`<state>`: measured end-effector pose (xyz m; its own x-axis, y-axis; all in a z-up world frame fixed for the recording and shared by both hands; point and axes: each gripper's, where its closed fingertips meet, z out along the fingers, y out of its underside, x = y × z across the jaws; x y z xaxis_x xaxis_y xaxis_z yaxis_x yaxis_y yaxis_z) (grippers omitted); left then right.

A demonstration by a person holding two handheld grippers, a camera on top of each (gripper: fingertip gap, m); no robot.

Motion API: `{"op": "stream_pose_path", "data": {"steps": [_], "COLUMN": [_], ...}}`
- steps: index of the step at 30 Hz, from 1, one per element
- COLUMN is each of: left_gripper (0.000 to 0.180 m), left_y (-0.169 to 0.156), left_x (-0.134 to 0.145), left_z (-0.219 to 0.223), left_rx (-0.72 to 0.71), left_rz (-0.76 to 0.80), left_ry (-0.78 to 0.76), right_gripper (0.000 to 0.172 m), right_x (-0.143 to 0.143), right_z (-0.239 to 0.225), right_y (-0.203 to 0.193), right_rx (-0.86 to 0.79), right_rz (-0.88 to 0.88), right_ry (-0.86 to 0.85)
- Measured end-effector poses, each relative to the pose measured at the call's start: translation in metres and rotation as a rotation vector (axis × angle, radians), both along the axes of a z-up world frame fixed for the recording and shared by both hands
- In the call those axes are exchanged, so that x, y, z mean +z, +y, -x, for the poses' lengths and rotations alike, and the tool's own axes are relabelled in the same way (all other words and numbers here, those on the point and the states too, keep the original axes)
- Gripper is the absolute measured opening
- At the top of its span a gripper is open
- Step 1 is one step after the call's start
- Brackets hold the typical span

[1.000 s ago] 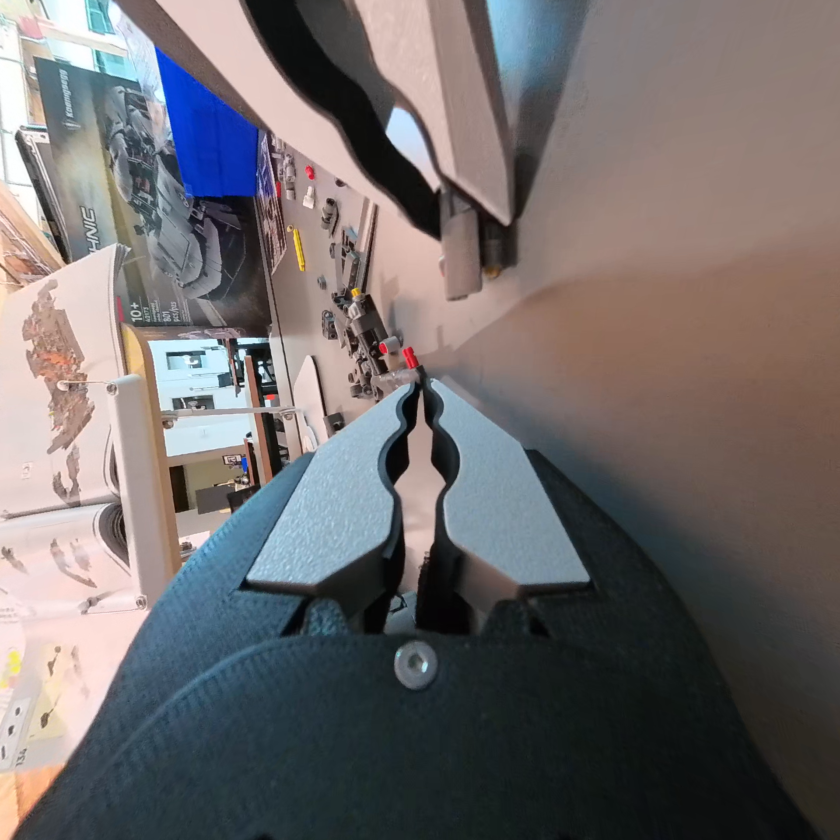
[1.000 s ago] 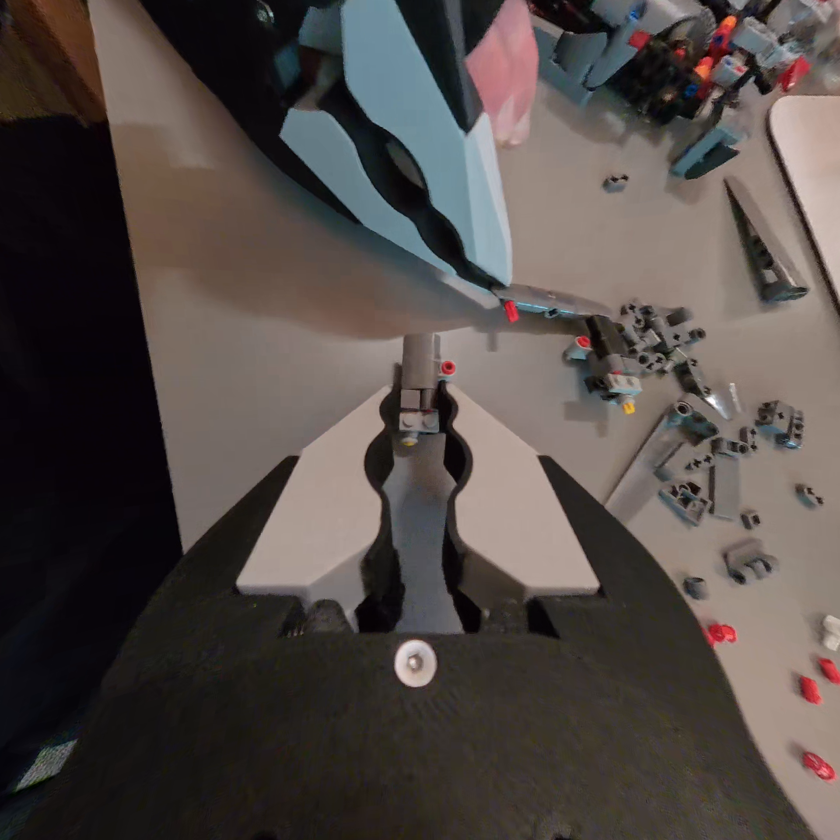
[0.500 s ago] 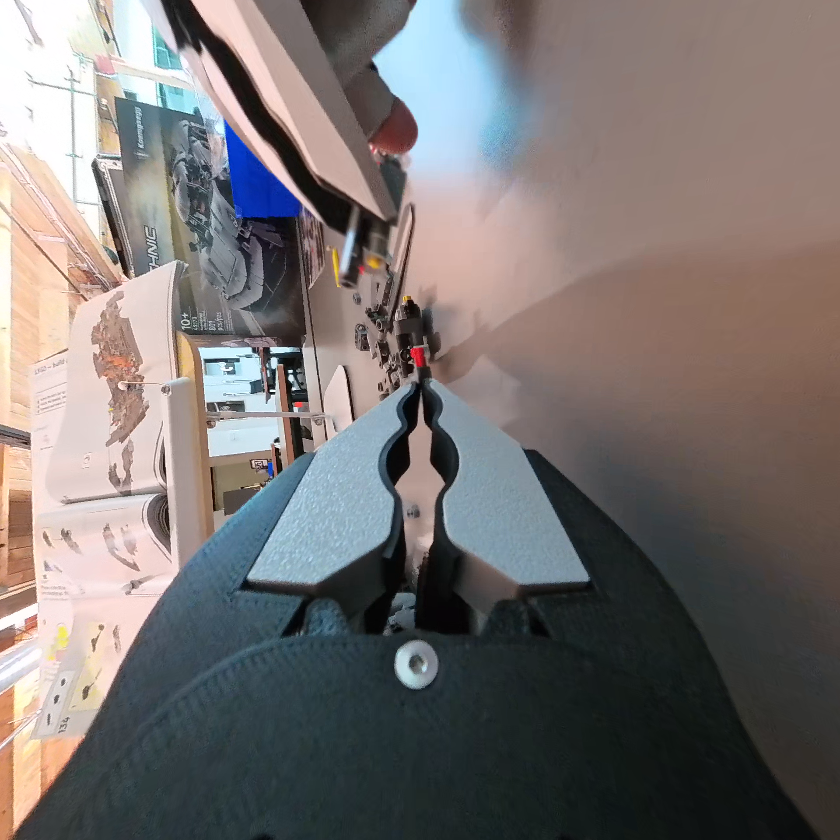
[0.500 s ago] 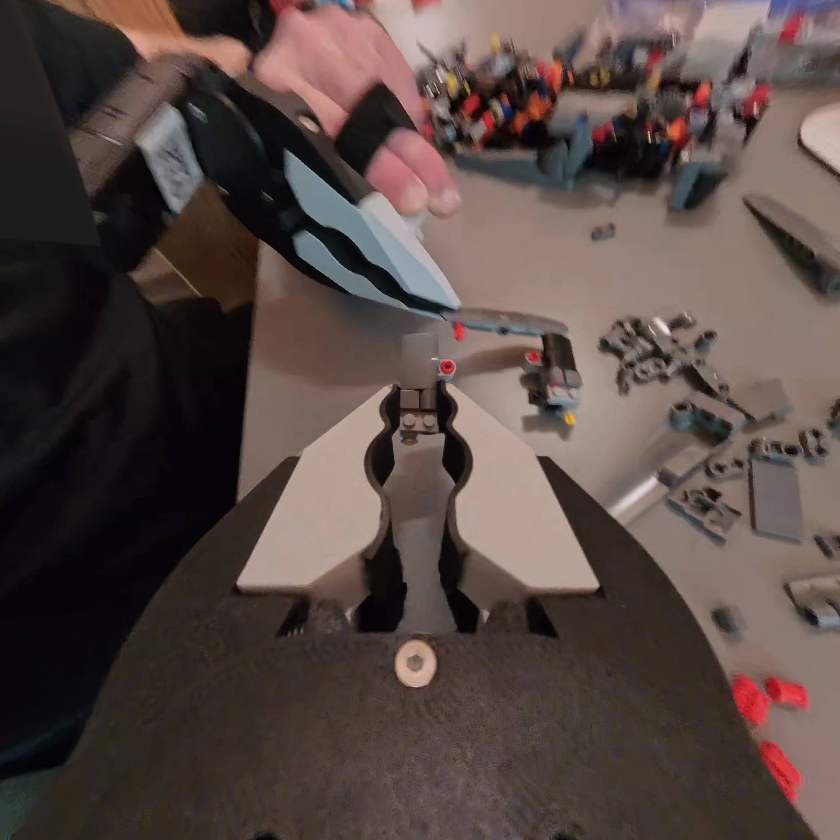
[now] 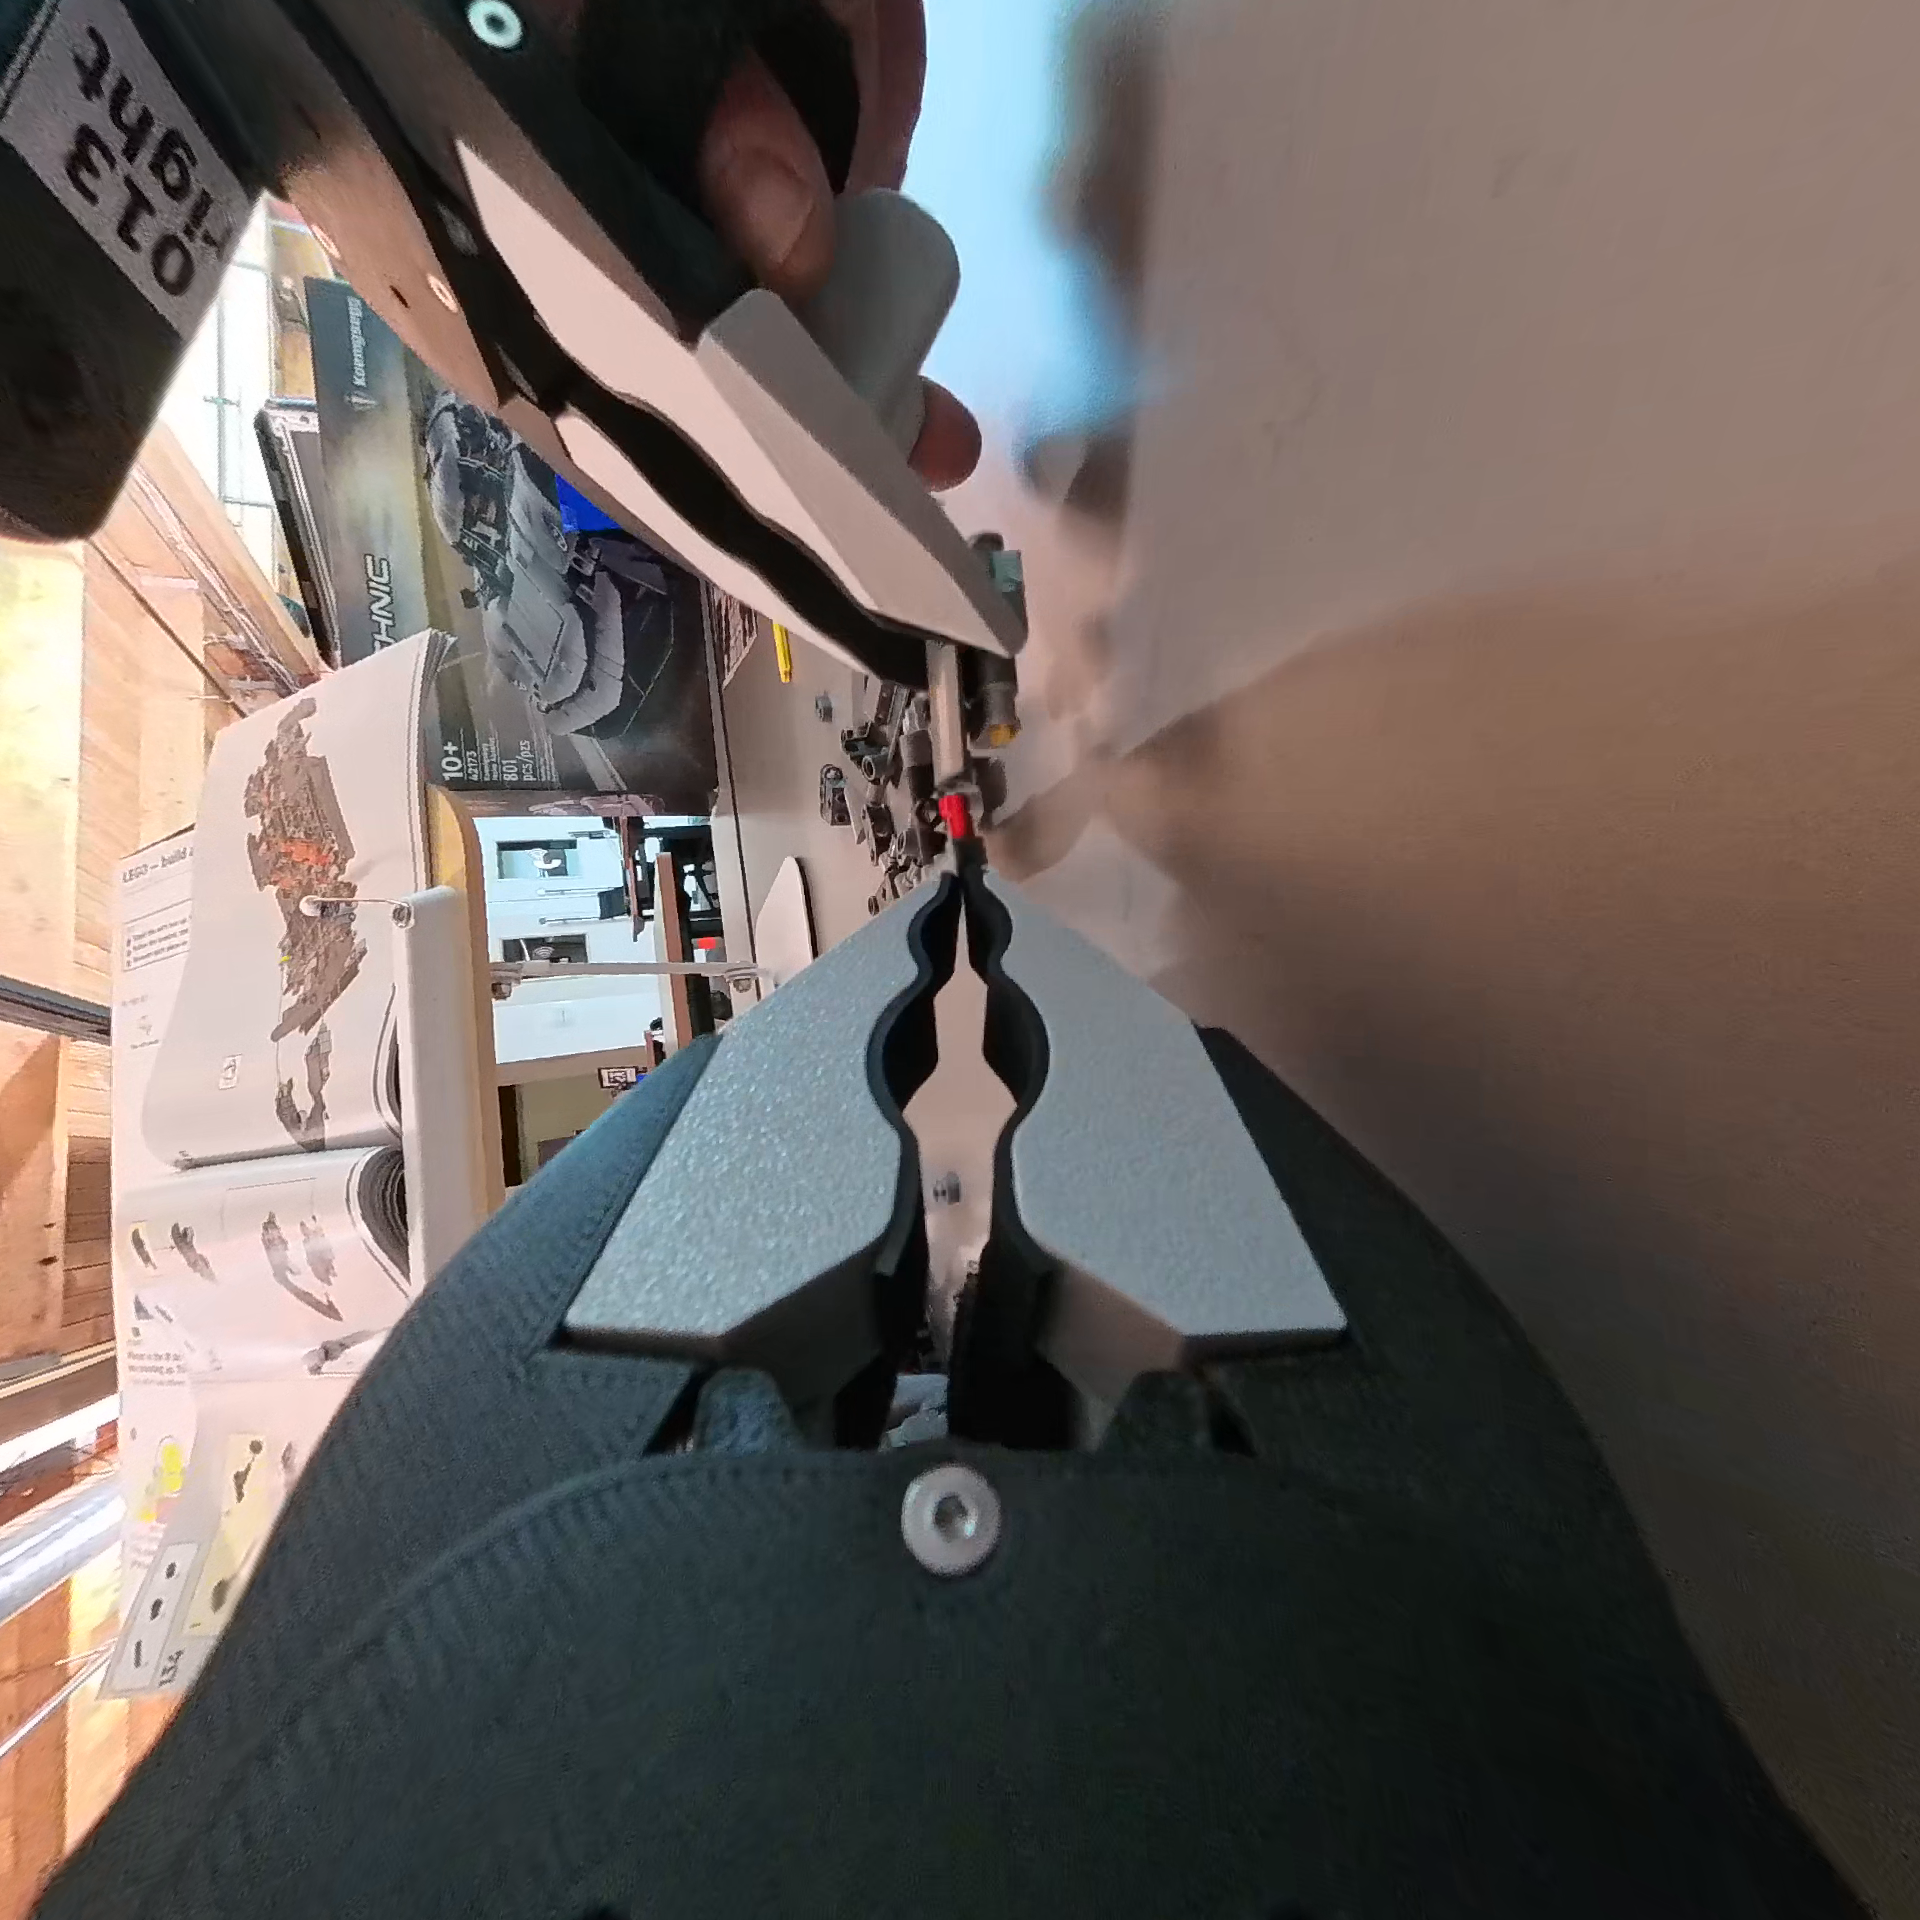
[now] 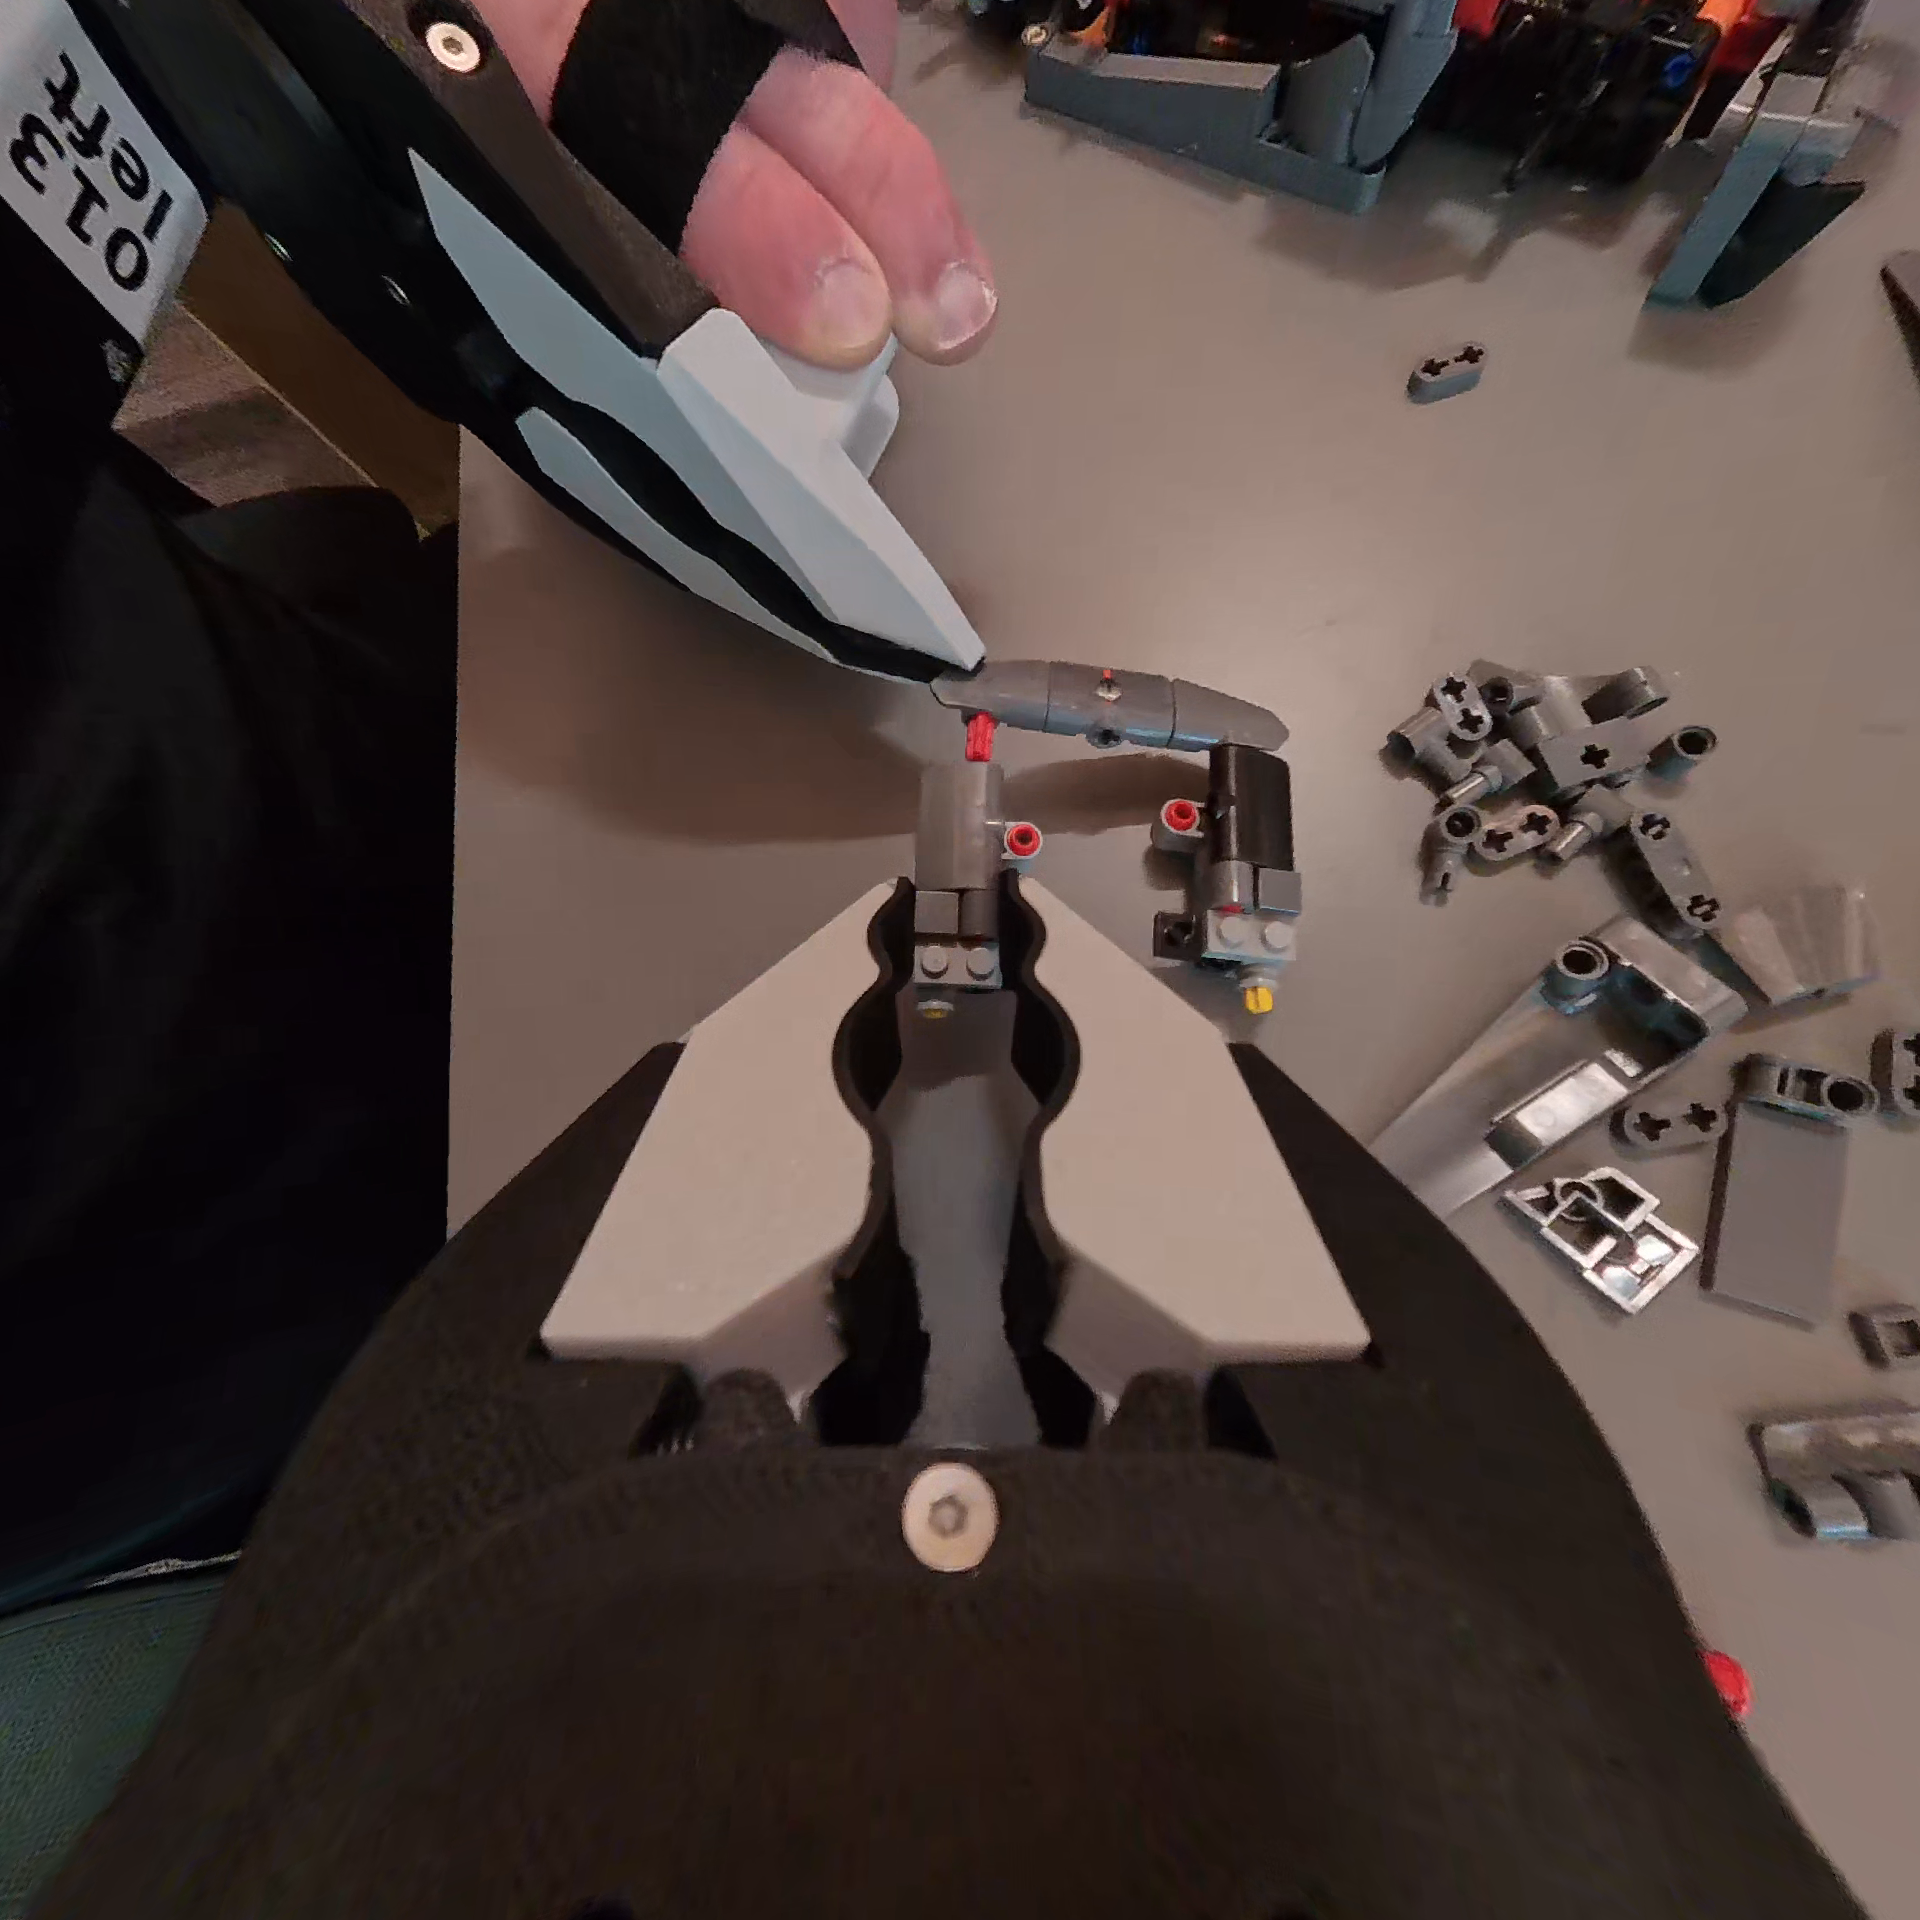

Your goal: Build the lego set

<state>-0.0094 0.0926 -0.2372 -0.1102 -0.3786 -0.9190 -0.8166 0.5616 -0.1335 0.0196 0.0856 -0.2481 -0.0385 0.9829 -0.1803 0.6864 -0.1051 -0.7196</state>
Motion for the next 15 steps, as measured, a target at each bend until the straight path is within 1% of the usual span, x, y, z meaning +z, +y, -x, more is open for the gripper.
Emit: {"op": "stream_pose_path", "data": {"steps": [15], "left_gripper": [0.0], "left_y": [0.001], "left_x": [-0.0009], "left_z": [0.0], "left_rx": [0.007], "left_rz": [-0.019], "left_ry": [0.011], "right_gripper": [0.013], "right_x": [-0.0008], "right_z": [0.003], "right_y": [-0.0006], "right_rx": [-0.006], "right_rz": [0.011], "right_ry": [0.024]}}
